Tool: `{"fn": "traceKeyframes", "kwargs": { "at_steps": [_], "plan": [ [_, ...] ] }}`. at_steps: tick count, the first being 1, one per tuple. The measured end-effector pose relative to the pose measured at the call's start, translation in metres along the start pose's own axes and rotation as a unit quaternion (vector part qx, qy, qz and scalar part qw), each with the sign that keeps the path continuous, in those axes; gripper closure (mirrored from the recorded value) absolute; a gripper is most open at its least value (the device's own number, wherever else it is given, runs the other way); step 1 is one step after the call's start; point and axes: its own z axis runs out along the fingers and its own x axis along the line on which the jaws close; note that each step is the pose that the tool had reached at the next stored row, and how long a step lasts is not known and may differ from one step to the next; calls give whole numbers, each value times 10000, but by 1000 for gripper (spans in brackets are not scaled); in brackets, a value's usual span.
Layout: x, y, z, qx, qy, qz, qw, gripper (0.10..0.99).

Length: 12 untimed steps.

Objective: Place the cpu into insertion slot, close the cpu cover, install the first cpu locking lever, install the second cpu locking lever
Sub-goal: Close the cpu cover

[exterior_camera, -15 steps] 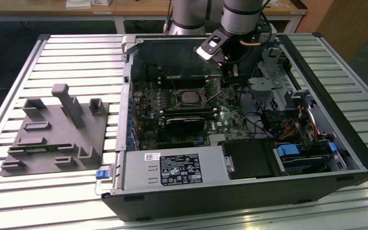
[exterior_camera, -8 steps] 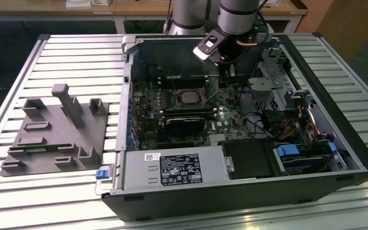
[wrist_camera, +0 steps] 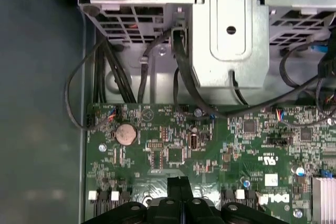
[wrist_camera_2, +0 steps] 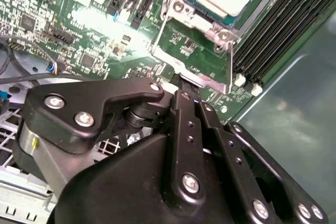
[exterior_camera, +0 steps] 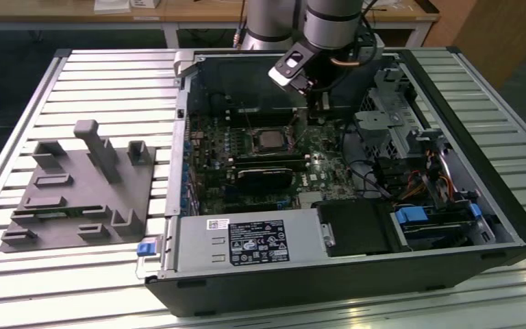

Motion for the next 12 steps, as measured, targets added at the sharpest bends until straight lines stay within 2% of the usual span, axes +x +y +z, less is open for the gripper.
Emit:
{"fn": "traceKeyframes", "kwargs": {
  "at_steps": [12],
  "plan": [
    [-4, -237, -9, -1, 0, 1, 10000, 980]
  ]
}}
